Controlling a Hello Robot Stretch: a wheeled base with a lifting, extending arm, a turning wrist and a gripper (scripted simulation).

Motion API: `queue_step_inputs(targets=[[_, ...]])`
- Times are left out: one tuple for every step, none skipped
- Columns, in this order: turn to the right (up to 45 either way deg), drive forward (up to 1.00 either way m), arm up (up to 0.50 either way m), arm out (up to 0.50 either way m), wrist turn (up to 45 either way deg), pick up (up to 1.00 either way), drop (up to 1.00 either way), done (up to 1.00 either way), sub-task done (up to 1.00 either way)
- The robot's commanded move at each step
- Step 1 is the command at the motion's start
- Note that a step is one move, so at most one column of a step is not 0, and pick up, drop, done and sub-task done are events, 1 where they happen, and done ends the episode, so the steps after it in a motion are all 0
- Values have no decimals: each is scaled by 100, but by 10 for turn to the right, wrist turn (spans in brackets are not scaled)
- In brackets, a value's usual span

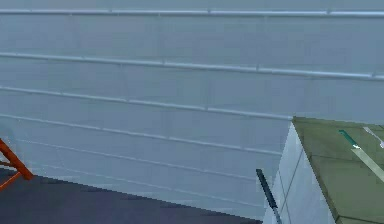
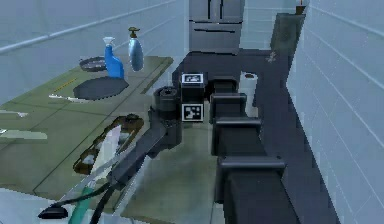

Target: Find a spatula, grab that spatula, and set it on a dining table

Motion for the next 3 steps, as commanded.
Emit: queue_step_inputs(targets=[[0,0,0,-16,0,0,0,0,0],[-450,0,0,0,0,0,0,0,0],[-360,0,0,0,0,0,0,0,0]])
